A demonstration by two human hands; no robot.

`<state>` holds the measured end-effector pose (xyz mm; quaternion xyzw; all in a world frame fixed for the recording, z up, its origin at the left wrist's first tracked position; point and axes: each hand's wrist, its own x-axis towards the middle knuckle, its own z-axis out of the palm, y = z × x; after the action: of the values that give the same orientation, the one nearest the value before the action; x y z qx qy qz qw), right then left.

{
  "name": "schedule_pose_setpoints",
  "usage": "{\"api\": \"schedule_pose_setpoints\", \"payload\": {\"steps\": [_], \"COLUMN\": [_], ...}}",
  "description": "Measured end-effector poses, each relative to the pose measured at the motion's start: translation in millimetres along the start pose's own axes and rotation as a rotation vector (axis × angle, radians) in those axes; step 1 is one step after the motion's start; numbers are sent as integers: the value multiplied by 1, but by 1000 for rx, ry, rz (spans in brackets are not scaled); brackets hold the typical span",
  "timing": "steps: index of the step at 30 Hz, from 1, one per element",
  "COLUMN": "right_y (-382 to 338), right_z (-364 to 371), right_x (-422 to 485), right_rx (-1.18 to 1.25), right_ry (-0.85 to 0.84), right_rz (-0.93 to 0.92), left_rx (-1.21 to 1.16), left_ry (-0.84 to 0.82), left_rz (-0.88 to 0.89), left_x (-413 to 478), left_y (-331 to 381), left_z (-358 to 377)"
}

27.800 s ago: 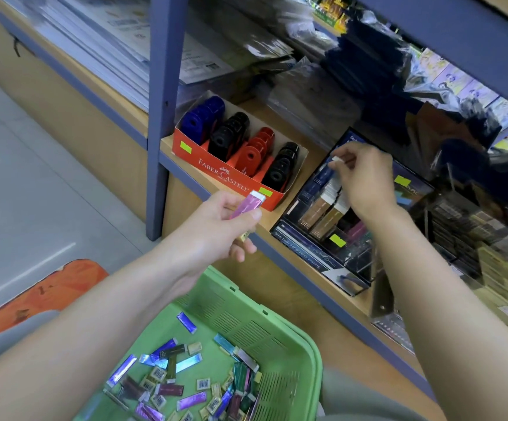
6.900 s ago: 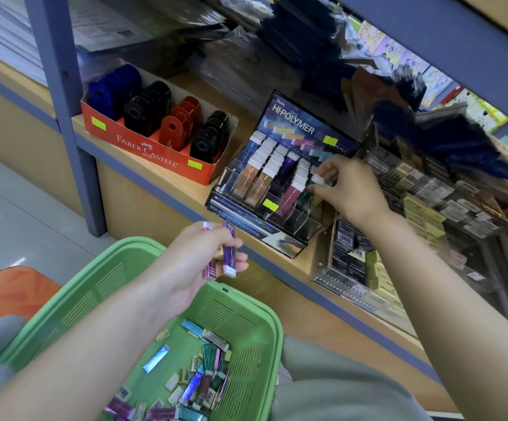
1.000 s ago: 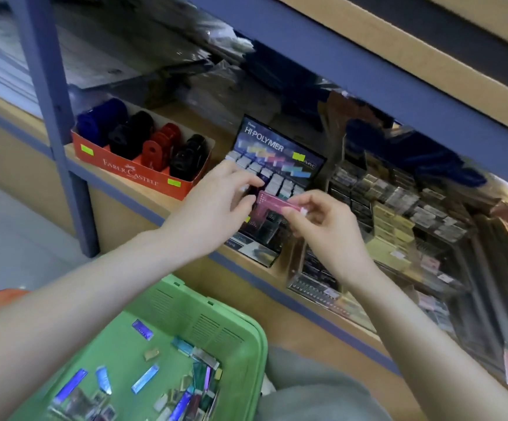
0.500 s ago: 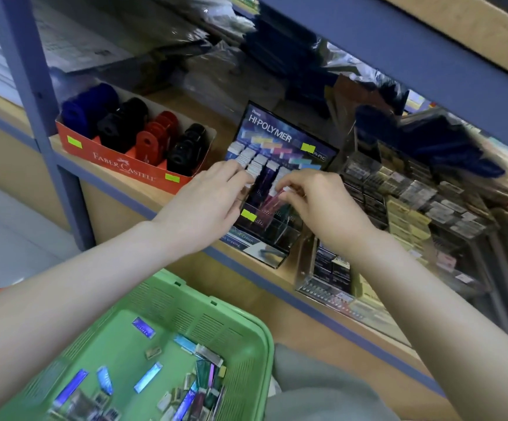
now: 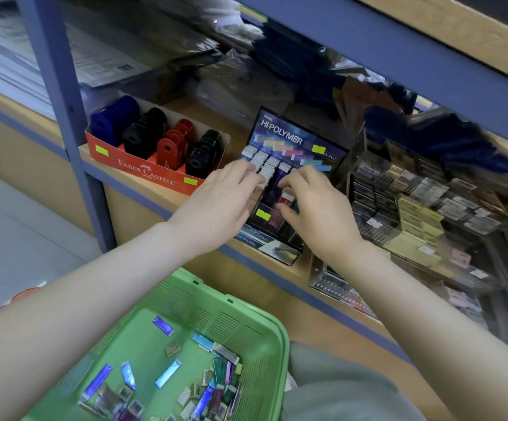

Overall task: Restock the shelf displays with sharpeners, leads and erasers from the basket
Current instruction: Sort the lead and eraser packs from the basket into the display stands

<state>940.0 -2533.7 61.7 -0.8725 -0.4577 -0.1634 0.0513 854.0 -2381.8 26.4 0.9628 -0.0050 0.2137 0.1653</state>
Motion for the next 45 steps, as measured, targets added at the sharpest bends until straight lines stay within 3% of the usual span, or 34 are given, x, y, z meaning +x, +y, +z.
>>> {"api": "schedule_pose_setpoints", "payload": {"steps": [3, 5, 8, 11, 17, 23, 27, 33, 38, 45], "right_y": [-13, -25, -47, -71, -125, -170, -199, -234, -259, -268], "right_z": [-3, 1, 25, 68, 169, 267, 307, 340, 361, 369], "right_x": [-12, -22, -39, -57, -97, -137, -149, -158, -174, -168], "right_rx": [23, 58, 112, 180, 397, 493, 552, 716, 669, 693], "right_ry": [145, 153, 46, -166, -737, -1023, -1108, -1054, -1142, -1304], "right_rz": [-82, -193, -318, -345, -158, 17, 96, 327, 226, 229], "left_rx": [53, 67, 89, 93, 78, -41, -245, -412, -421, -409], "left_ry": [109, 137, 71, -40, -168, -152, -138, -82, -32, -6], "left_rz": [22, 9, -62, -221, -544, -773, -778, -868, -930, -970], "left_x": [-27, -56, -108, -157, -244, -286, -303, -306, -310, -314], "left_y": [-5, -13, -33, -60, -98, -111, -120, -115, -115, -112], "left_z": [-9, -9, 0, 10, 23, 34, 51, 63, 69, 72]}}
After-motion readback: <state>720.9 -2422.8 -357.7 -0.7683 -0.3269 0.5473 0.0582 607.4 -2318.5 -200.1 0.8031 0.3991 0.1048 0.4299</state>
